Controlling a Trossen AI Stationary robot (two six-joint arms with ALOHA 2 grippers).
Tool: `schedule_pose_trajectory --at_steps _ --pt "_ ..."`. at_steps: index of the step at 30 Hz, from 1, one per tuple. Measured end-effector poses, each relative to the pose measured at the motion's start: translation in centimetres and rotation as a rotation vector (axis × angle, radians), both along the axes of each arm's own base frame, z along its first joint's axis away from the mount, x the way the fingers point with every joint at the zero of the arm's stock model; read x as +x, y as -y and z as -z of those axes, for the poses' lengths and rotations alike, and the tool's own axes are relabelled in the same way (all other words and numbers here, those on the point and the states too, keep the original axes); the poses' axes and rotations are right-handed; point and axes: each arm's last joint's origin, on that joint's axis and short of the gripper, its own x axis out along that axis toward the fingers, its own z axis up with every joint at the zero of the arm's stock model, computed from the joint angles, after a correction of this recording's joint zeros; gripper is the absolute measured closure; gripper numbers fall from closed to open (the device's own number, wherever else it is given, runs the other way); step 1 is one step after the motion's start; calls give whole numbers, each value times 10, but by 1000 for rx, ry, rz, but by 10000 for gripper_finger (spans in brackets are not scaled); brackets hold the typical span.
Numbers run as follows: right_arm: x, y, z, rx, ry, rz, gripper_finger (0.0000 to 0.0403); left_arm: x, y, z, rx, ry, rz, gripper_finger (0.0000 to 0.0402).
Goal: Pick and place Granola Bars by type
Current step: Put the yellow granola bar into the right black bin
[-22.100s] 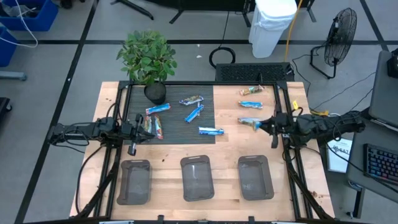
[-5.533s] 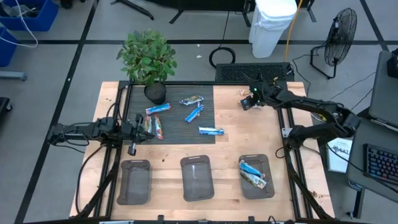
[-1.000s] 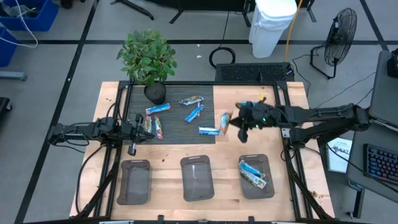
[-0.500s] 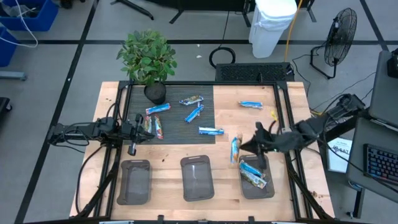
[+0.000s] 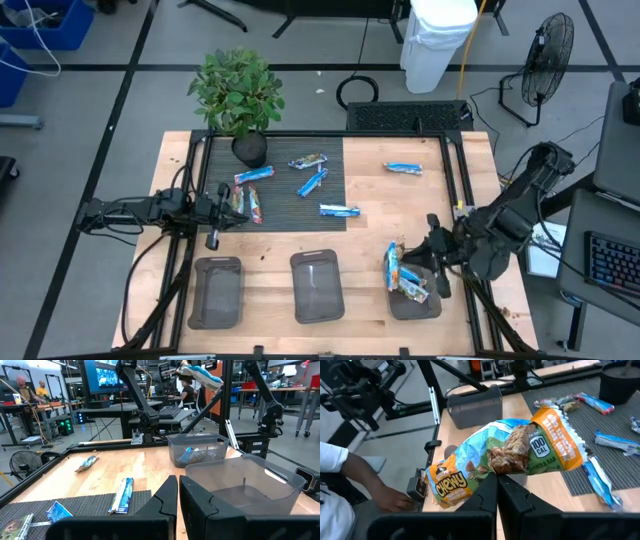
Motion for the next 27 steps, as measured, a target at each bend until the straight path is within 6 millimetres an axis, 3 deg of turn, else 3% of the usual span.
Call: schedule_pose_trajectory --at_steps 5,9,18,22,27 --pt "12 -14 -19 -24 -139 12 403 0 0 0 0 0 0 376" --pt "20 -24 -19 -2 -339 59 403 0 0 0 0 0 0 376" --pt "24 -38 36 69 -809 344 403 0 0 0 0 0 0 376" --pt "28 -47 63 89 -941 405 403 0 0 0 0 0 0 376" --pt "35 -57 80 110 -1028 425 403 0 0 0 0 0 0 376"
